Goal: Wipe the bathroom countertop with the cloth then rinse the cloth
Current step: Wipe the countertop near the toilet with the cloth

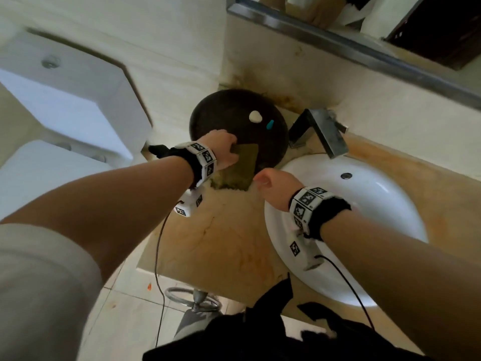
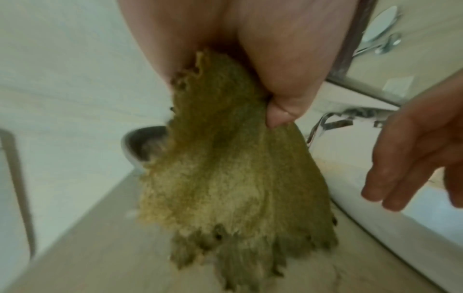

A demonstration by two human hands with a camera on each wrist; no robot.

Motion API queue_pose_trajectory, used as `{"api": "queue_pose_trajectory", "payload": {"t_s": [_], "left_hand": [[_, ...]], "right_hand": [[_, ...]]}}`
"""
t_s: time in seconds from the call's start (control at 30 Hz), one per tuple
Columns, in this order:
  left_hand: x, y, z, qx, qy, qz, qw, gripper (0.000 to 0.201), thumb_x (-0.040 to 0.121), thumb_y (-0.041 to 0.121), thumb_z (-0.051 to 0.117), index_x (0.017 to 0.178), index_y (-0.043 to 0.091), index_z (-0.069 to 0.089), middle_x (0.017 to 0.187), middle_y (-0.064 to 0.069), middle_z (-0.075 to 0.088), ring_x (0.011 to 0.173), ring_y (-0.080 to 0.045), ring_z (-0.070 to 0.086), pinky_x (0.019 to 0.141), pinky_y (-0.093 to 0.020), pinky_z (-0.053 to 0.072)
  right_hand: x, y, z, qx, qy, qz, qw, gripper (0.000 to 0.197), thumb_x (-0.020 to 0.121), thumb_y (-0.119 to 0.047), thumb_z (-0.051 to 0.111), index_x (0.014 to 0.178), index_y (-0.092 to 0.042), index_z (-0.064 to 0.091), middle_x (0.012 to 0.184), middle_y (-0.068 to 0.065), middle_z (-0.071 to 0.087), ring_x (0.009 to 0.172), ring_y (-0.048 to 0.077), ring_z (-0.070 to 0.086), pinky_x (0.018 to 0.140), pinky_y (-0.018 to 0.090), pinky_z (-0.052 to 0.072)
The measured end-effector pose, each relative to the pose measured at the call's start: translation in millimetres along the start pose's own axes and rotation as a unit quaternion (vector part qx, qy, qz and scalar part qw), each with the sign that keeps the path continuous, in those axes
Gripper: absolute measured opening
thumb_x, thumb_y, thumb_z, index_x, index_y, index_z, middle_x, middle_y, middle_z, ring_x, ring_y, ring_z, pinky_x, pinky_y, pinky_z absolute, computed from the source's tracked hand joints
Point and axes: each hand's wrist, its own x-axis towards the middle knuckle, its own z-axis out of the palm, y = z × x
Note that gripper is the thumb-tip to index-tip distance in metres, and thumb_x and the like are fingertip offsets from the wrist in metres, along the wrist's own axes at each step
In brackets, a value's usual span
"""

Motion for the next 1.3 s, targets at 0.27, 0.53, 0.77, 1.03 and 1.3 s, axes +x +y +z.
{"api": "queue_pose_trajectory", "payload": {"t_s": [0.27,0.53,0.77,1.03,1.3], "left_hand": [[-98.6,-2.3,-35.2,-0.091,0.137,0.001,0.986,0.014,0.089,0.019,0.053,0.099,0.019,0.043,0.075,-0.002,0.054,0.067,-0.022,0.053,0.059,-0.029,0.038],[-192.8,-6.5,77.6,-0.087,-0.040,-0.071,0.993,0.049,0.096,0.030,0.044,0.144,0.029,0.031,0.137,-0.002,0.050,0.122,-0.025,0.051,0.104,-0.042,0.042],[-177.2,-17.9,94.1,0.127,0.014,0.041,0.991,0.068,0.094,0.011,0.048,0.151,0.026,0.013,0.160,0.004,0.000,0.147,-0.020,-0.004,0.119,-0.041,0.010],[-156.0,-36.4,122.3,0.182,-0.062,0.032,0.981,0.068,0.098,0.048,0.019,0.149,0.021,-0.016,0.159,-0.001,-0.016,0.146,-0.023,-0.012,0.119,-0.043,-0.001],[-171.2,-29.3,122.1,0.124,-0.063,-0.061,0.988,0.074,0.095,0.052,0.019,0.147,0.019,-0.021,0.156,-0.005,-0.025,0.143,-0.023,-0.024,0.118,-0.049,-0.005]], "right_hand": [[-25.6,-1.4,13.6,-0.042,-0.006,-0.045,0.998,0.033,0.095,-0.028,0.049,0.126,-0.019,0.052,0.129,0.005,0.057,0.115,0.023,0.054,0.098,0.035,0.043],[-47.8,32.3,56.7,-0.121,0.029,-0.005,0.992,0.061,0.091,-0.021,0.051,0.146,-0.011,0.026,0.157,0.012,0.016,0.142,0.032,0.022,0.112,0.044,0.029],[-46.9,56.7,86.4,-0.103,0.019,-0.006,0.995,0.078,0.095,-0.015,0.042,0.148,-0.001,-0.013,0.156,0.015,-0.022,0.147,0.031,-0.007,0.120,0.042,0.013],[-40.8,58.7,85.7,-0.080,-0.011,0.012,0.997,0.079,0.097,-0.013,0.042,0.148,-0.008,-0.018,0.153,0.012,-0.032,0.147,0.031,0.000,0.111,0.038,0.030],[-38.0,70.6,93.2,-0.085,0.007,-0.051,0.995,0.084,0.090,-0.010,0.047,0.148,-0.002,-0.014,0.153,0.017,-0.029,0.145,0.040,-0.004,0.116,0.048,0.019]]}}
